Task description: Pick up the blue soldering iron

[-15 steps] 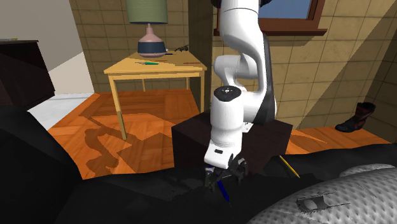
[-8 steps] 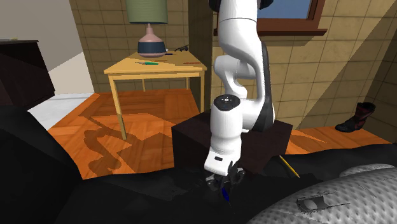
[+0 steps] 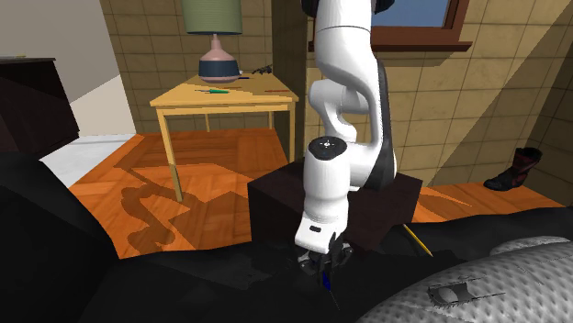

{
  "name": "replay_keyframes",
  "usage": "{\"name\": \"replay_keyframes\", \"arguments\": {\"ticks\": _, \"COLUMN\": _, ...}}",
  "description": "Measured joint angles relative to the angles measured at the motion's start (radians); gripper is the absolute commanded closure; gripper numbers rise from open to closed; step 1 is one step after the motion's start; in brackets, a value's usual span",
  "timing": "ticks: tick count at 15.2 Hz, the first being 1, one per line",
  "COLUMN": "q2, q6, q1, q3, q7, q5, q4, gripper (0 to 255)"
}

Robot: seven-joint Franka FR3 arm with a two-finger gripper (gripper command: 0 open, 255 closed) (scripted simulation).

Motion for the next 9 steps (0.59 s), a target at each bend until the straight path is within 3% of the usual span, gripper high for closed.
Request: {"name": "replay_keyframes", "arguments": {"ticks": 9, "q2": -0.127, "q6": -0.104, "q1": -0.011, "q3": 0.015, "q7": -0.007, "q5": 0.018, "q4": -0.023, "gripper": 255}}
